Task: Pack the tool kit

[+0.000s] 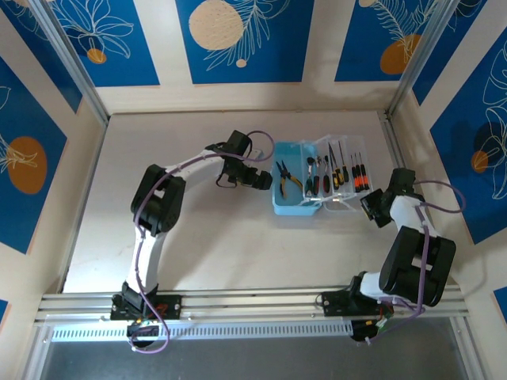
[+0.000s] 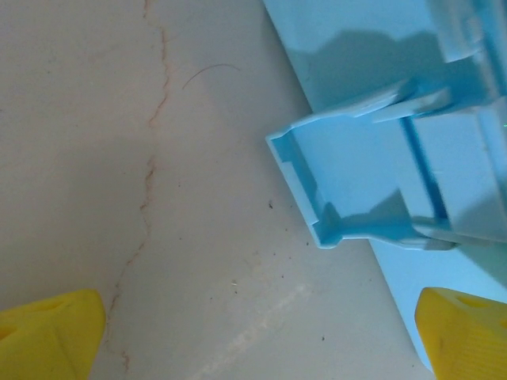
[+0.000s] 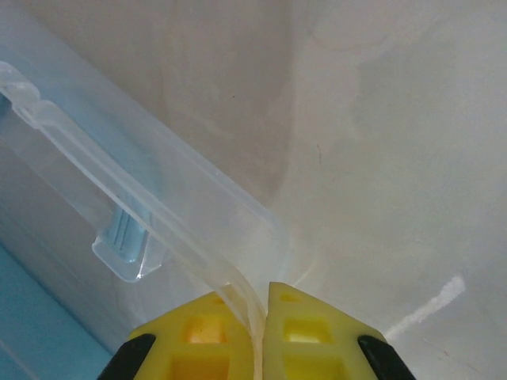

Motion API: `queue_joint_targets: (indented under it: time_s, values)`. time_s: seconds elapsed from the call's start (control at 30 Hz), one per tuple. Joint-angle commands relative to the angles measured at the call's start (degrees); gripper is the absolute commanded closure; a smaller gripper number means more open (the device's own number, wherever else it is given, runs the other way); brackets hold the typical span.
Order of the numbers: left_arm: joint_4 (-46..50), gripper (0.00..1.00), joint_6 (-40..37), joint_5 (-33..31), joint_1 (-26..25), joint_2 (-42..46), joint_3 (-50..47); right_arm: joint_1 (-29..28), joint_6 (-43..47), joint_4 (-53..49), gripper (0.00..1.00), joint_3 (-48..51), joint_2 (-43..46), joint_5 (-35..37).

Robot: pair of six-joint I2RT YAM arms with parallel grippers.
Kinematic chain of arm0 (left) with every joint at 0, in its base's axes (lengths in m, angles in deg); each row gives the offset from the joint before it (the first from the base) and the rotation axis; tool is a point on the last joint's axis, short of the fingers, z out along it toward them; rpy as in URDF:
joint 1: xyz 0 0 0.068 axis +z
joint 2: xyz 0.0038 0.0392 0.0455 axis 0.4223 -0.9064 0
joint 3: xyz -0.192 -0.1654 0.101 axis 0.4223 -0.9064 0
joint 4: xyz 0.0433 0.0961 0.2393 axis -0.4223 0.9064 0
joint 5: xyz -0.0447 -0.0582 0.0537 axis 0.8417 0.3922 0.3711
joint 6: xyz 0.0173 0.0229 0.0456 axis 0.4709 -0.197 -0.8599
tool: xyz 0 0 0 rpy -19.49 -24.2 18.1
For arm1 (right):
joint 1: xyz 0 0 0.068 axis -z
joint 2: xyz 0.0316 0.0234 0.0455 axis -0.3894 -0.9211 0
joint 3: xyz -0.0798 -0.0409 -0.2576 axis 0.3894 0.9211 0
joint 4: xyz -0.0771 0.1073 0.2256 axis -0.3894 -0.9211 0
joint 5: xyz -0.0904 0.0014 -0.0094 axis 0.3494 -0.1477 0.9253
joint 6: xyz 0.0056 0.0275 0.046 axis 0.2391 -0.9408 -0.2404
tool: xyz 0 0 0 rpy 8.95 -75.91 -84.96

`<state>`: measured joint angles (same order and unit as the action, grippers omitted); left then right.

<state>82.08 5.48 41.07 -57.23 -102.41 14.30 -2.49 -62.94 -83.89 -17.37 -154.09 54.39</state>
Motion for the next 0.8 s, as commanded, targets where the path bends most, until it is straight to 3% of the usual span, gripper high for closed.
queue_joint_targets:
  time_s: [0.0, 0.43, 0.77]
  values:
    - [-0.7, 0.00, 1.4, 1.0, 0.2, -2.5, 1.7, -3.7, 3.7, -3.4, 1.00, -3.9, 3.7, 3.0]
    - [-0.8, 0.00, 2.5, 3.0, -1.1, -4.6, 4.2, -19.3, 6.2, -13.6, 1.00, -15.5, 8.6, 16.8]
    - [-0.8, 0.00, 2.8, 4.0, -1.3, -4.7, 4.7, -40.4, -1.1, -20.9, 1.00, -23.5, 8.2, 25.4]
